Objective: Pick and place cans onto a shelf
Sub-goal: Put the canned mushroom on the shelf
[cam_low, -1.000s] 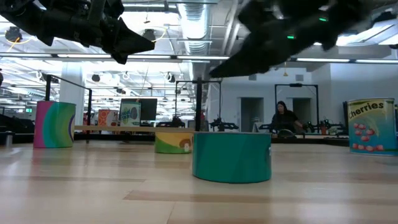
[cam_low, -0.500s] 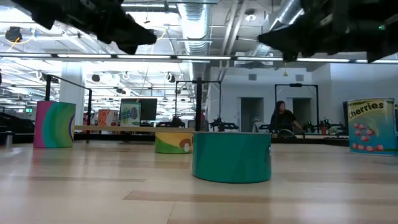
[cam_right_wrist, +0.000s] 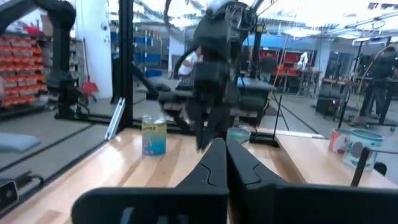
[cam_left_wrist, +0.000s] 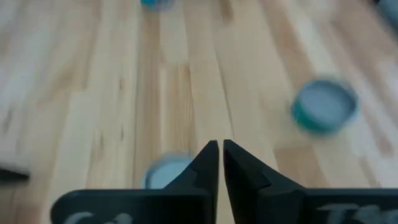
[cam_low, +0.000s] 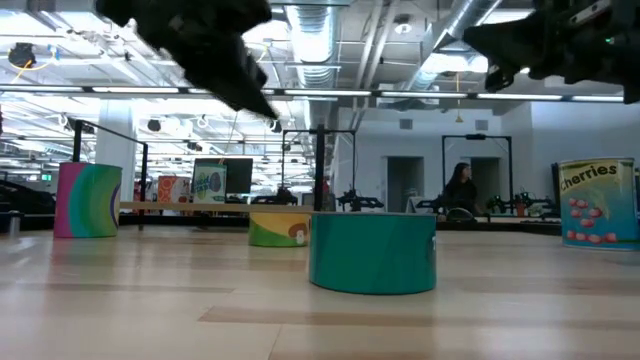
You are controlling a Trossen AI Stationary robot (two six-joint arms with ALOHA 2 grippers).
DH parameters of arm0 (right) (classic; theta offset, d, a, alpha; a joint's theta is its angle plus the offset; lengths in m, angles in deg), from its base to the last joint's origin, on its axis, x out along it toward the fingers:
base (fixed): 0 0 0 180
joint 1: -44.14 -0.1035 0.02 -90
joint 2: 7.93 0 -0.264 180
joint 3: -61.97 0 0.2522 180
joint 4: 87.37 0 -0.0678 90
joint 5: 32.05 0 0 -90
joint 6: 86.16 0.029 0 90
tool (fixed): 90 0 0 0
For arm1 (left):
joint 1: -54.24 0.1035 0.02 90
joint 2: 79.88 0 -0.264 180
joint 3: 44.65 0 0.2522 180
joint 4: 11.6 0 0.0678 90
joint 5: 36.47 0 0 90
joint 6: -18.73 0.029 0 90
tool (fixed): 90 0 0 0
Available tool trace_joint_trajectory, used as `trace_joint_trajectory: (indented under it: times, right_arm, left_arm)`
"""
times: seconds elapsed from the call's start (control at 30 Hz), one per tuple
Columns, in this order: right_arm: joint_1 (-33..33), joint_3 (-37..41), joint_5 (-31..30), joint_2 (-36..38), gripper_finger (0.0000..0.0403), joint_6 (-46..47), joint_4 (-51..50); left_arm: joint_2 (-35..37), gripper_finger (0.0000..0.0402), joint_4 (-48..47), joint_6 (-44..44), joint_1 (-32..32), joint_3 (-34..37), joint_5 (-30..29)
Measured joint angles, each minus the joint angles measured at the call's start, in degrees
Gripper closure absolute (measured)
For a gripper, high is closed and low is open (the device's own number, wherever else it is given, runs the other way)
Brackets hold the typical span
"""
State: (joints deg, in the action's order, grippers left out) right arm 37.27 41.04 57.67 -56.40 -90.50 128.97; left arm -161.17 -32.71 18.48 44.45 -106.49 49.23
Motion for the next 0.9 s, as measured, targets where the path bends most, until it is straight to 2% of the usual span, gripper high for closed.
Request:
trace_joint_trajectory:
  times: [0.13,0.4,0.9]
  right_arm:
    - [-0.02,0.31,0.03,2.33,0.0396,-0.17,-1.32]
    - [0.0,0.17,0.01,3.17,0.0398,-0.66,-2.2]
    - [0.22,0.17,-0.01,3.15,0.0397,-0.63,-2.26]
  left_arm:
    - [-5.24,0.0359,-5.61,-0.02,-0.43,-4.54,0.6]
    - [-13.1,0.0321,-6.67,0.41,-0.76,-7.4,-1.83]
    - [-16.47,0.031,-6.96,2.52,-0.74,-7.18,-5.72]
